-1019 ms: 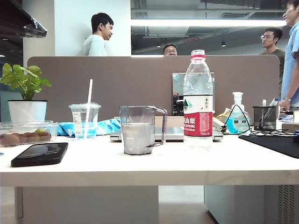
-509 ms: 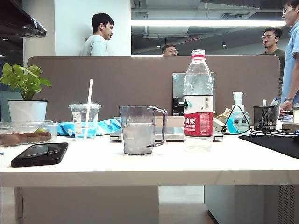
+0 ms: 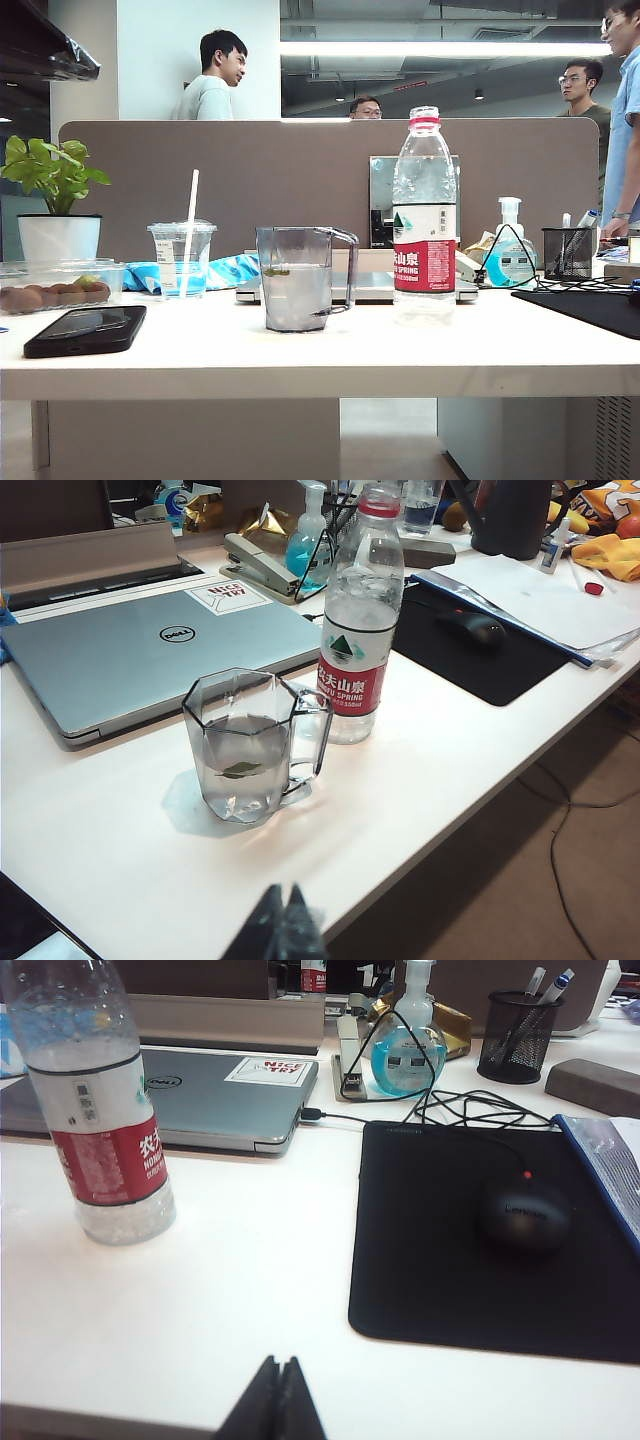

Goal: Pick up the mineral water bottle on the table and pour water into the mug until it's half full.

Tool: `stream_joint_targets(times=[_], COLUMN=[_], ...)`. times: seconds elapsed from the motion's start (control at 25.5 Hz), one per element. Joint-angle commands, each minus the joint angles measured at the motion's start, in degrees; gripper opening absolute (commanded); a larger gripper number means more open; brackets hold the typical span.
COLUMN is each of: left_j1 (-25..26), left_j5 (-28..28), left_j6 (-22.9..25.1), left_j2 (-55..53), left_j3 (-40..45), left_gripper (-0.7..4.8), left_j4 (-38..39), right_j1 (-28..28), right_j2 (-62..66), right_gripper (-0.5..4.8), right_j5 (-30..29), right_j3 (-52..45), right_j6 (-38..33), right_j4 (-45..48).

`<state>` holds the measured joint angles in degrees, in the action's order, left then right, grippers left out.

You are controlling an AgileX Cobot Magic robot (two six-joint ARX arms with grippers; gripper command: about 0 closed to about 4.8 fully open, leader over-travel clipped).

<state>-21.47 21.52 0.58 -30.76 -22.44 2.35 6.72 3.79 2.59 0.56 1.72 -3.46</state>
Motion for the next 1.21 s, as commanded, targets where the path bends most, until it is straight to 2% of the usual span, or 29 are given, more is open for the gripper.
stream_joint_targets(times=[0.04, 0.71, 0.74, 0.82, 0.9, 0.98, 1.21], left_j1=[0.1, -0.2, 0.3, 2.7, 6.3, 8.2, 14.6], left_j5=[0.3, -0.5, -1.0, -0.6, -5.9, -8.0, -8.7], left_j6=[0.3, 0.2, 0.6, 5.0, 5.2, 5.0, 4.8], left_j2=[0.1, 2.4, 3.5, 7.7, 14.4, 16.9, 20.9], left_j3=[-0.4, -0.3, -0.1, 0.9, 4.0, 5.7, 9.7], left_gripper=[-0.04, -0.04, -0.04, -0.04, -0.04, -0.04, -0.04], left_j4=[-0.7, 0.9, 1.2, 1.5, 1.4, 1.3, 2.3], right_j1=[0.1, 0.1, 0.1, 0.1, 0.2, 0.2, 0.2], right_j2=[-3.9, -3.7, -3.7, -3.7, -3.8, -3.8, -3.8], right_gripper=[-0.05, -0.05, -0.05, -0.05, -0.05, -0.05, -0.05], right_j5=[0.2, 0.2, 0.2, 0.3, 0.1, 0.2, 0.2], right_j3=[-0.1, -0.1, -0.1, -0.1, -0.1, -0.1, -0.1], right_j6=[-0.2, -0.2, -0.2, -0.2, -0.2, -0.2, -0.2], right_j4=[-3.2, -3.0, -3.0, -3.2, -3.8, -3.8, -4.0])
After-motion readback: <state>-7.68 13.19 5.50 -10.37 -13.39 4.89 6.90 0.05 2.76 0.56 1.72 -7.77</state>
